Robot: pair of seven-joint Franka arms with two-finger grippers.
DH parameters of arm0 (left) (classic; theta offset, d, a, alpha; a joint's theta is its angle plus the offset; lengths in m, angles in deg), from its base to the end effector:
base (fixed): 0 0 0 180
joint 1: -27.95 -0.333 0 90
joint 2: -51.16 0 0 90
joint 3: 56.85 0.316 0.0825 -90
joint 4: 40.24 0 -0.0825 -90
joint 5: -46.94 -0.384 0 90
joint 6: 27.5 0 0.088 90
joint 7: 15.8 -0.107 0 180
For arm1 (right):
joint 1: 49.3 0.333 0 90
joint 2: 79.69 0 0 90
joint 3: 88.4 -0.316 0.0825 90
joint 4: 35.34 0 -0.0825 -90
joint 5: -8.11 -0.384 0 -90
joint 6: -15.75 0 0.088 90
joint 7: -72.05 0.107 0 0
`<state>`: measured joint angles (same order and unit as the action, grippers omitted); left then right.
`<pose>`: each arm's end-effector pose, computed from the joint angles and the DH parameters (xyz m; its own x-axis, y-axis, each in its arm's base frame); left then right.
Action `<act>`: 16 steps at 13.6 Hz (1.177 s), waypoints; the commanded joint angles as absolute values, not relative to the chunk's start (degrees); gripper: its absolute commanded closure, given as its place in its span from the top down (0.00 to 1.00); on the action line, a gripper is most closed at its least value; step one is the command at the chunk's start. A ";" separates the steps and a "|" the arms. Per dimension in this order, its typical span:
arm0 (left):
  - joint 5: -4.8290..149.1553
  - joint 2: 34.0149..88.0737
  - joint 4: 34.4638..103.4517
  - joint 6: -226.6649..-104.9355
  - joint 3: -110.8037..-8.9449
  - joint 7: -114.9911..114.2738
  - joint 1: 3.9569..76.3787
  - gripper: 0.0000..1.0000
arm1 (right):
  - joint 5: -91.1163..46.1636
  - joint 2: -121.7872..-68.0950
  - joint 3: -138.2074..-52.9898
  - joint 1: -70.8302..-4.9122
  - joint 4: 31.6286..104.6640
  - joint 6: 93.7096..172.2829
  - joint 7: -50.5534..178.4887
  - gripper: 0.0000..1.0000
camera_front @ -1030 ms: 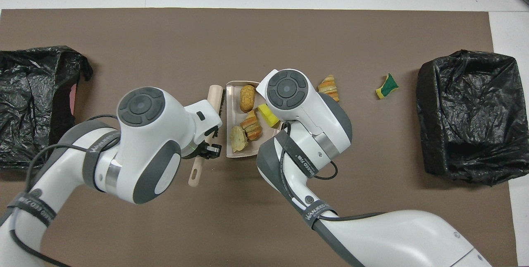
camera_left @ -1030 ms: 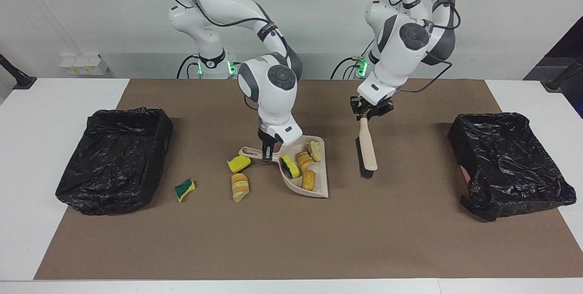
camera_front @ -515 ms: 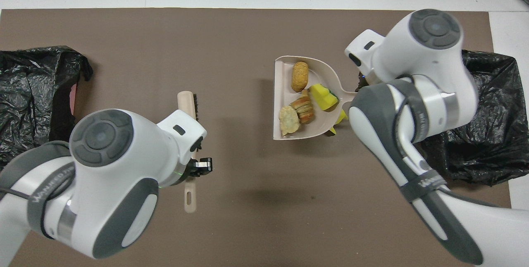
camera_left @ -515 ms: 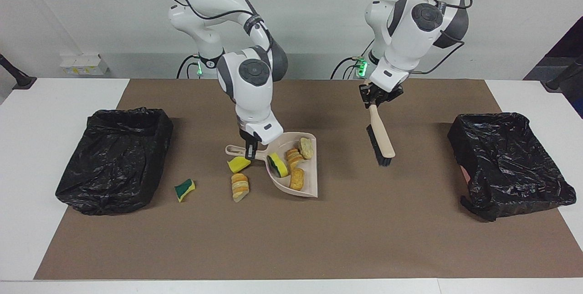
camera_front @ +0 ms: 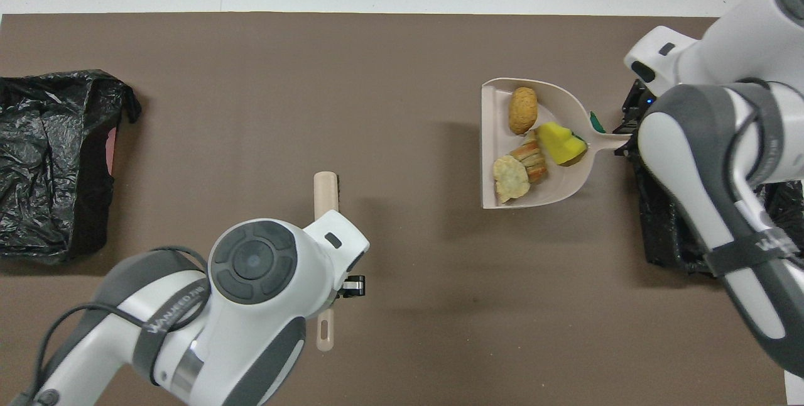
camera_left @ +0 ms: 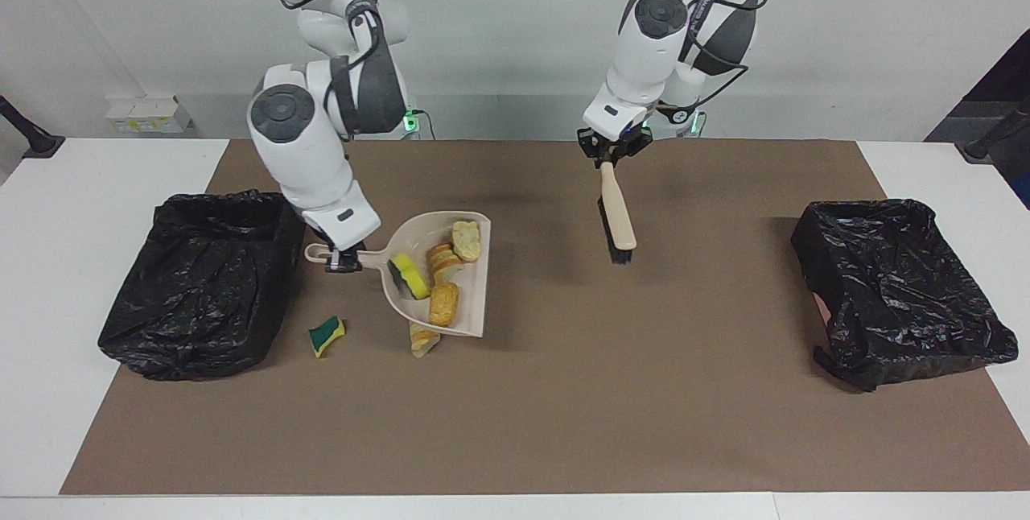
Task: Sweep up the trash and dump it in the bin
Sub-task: 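Carry the loaded dustpan to the nearer black bag with the right gripper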
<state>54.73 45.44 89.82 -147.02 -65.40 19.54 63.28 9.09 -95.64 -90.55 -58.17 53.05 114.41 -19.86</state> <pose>0.3505 -0.3471 0.3929 0.9888 -0.0767 -0.1279 -0.0737 -0.9969 0.0284 0.6307 -0.0784 0.4839 0.0812 0.9967 -0.0030 0.9918 -0.0811 -0.0989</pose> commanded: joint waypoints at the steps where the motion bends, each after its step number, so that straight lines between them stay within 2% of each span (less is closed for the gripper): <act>1: 54.15 45.80 92.47 -151.51 -64.49 25.23 67.32 0.00 | 8.38 -94.72 -90.69 -66.23 52.99 114.01 -27.33 0.00; 4: 54.15 45.45 92.91 -152.75 -64.49 25.51 69.08 0.00 | 12.31 -94.80 -90.60 -73.89 52.11 114.62 -29.73 0.00; 6: 54.15 46.24 95.63 -155.98 -64.49 25.24 69.17 0.00 | 18.18 -94.80 -90.42 -76.89 51.85 119.61 -29.11 0.00; 8: 54.15 46.15 96.08 -156.27 -64.49 25.60 69.17 0.00 | 26.36 -94.72 -90.51 -76.98 51.85 120.43 -29.11 0.00; 16: 55.99 48.08 96.17 -158.11 -64.41 27.00 69.08 0.00 | 34.64 -94.89 -90.42 -75.23 50.97 119.82 -3.73 0.00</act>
<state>55.28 48.19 95.16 -156.28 -65.23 26.22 68.04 31.86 -95.32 -90.17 -75.93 51.53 120.91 -8.23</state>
